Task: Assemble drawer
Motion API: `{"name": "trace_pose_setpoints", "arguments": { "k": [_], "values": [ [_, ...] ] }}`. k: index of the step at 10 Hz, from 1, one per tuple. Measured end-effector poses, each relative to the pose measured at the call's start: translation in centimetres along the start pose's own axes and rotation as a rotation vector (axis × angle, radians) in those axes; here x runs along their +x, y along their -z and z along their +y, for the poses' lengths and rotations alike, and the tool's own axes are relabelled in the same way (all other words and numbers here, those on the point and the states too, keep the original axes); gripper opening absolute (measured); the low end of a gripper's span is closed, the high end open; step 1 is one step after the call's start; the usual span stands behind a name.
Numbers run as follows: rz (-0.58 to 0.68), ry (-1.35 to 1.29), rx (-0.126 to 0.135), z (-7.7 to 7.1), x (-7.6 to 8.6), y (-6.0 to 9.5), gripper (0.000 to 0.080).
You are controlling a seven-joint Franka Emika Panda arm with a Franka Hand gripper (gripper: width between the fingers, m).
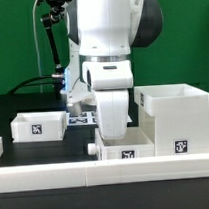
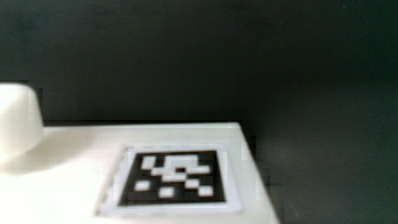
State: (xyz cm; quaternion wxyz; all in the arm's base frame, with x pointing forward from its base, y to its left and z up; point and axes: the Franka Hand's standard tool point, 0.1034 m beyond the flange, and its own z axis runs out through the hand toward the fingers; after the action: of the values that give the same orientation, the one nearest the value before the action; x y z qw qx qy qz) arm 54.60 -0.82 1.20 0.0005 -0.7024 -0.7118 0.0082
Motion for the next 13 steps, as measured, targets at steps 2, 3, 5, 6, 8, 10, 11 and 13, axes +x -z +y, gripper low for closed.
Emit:
{"name": "trace_pose_setpoints", "arguments": {
  "k": [2,3,5,6,8,10,11,13],
  "values": [
    [0.001,0.003,0.001,-0.04,0.15,0.03,0.0042],
    [0.001,0.002,0.0,-0.14,0.12,0.11,0.0042],
    [0.001,0.001,-0.003,-0.15,0.08,0.38,0.0042],
    [0.001,0.001,-0.004,-0.13,0.07,0.41,0.0042],
    [0.0,-0.001,-0.002,-0.18,0.03,0.32,0.0042],
    [0.001,-0.002,0.0,-0.25,0.04,0.2,0.0042],
    [0.002,-0.005,0.003,-0.32,0.21,0.02,0.0042],
    [0.003,-0.005,0.002,-0.28,0.37,0.03,0.0042]
  ]
}}
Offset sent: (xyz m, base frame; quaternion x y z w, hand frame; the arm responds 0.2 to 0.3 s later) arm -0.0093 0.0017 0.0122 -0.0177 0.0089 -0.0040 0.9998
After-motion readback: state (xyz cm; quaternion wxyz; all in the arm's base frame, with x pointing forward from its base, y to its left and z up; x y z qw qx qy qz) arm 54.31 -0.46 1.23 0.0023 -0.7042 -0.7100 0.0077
